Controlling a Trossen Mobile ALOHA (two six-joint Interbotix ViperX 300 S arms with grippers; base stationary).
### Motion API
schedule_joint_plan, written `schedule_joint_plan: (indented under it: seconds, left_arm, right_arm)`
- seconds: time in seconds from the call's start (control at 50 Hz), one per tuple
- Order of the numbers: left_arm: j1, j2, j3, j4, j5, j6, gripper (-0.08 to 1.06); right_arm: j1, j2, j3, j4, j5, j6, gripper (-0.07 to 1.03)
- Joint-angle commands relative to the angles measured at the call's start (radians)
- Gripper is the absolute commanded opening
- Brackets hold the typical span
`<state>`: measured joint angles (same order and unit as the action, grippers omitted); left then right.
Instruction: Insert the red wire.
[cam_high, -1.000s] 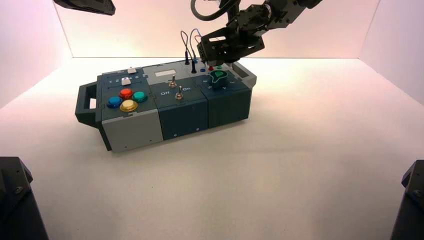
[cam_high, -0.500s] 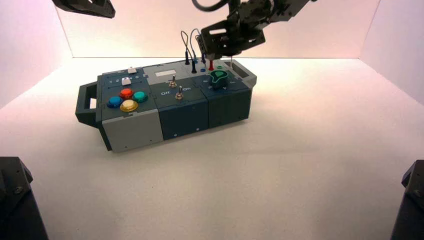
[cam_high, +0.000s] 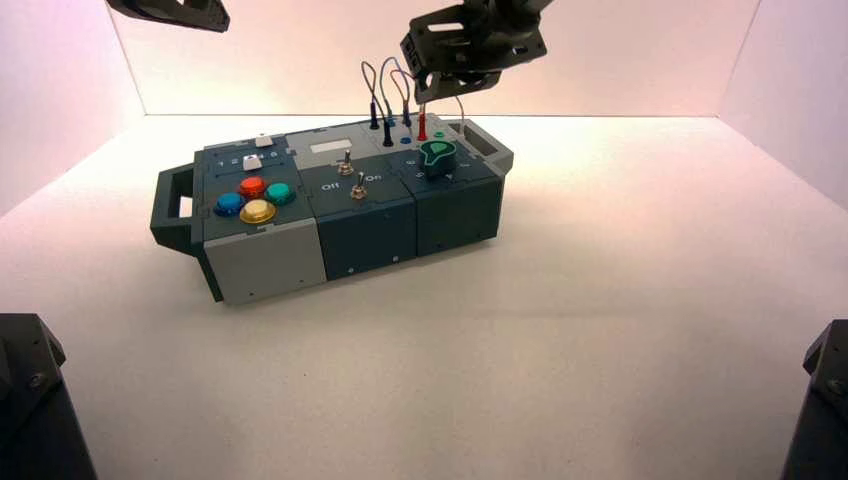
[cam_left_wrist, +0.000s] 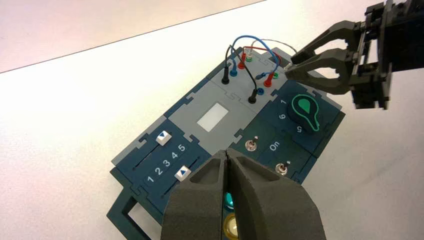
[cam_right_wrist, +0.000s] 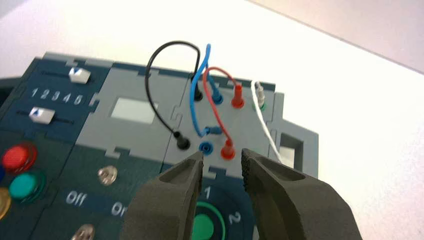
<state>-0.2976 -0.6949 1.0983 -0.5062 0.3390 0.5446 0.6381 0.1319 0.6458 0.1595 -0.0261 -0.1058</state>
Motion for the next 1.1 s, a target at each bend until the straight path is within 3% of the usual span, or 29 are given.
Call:
schedule_joint_plan:
  seconds: [0.02,0.28,0.56,1.1]
  left_arm:
    - [0.003,-0.003,-0.009,0.000,-0.011,0.005,-0.03]
    - [0.005,-0.002,-0.008,0.000,-0.011,0.005,-0.03]
    - [0.006,0.000,-0.008,0.002,-0.017,0.008,-0.03]
    - [0.005,0.012,-0.003,0.002,-0.015,0.008,-0.03]
  right_arm:
    - [-0.006,-0.044,-0.043,-0.005,0.083,-0.005,0.42]
    - [-0.006,-0.048,-0.101,-0.005,0.299,-0.006,0.42]
    - [-0.009,-0.084,-0.137,-0.005,0.410,-0.006,0.42]
    - [-0.029,-0.098,-0.132,-0.005,0.471,-0.006,0.42]
